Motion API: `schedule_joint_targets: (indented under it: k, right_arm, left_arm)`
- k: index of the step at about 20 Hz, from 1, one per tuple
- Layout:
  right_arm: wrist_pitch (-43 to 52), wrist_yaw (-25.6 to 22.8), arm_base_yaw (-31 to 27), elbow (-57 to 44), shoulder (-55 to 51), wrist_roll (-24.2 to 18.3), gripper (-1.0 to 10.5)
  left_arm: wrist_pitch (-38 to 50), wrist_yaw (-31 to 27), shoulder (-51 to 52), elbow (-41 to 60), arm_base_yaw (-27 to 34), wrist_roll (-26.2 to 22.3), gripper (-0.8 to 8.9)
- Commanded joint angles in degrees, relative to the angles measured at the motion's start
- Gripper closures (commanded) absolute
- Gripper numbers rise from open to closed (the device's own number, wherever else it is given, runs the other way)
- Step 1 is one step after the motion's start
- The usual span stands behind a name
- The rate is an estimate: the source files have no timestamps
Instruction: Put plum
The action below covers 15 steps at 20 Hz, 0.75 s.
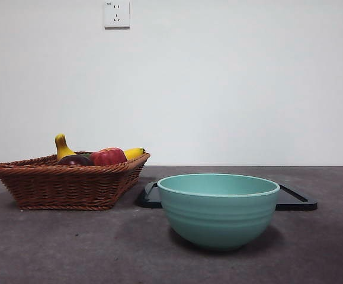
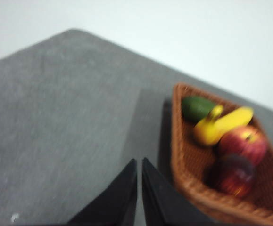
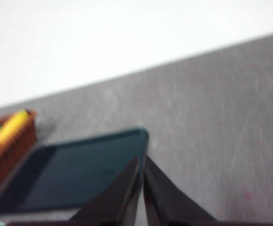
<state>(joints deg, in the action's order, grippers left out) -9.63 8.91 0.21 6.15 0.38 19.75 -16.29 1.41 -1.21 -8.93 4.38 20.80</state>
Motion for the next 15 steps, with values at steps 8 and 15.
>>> schedule_joint_targets:
  k: [8,15]
  right_arm:
    - [-9.35,1.16,-0.07,17.29,6.56,-0.74,9.4]
    - [-23.39,9.29,-0.07,33.46,19.93,-7.26,9.4]
  left_arm:
    - [-5.88,6.03,-9.75,-16.11,0.2,-0.85,7.99]
    - [-17.44,16.59,-21.46,-30.47,0.07,-11.04,7.99]
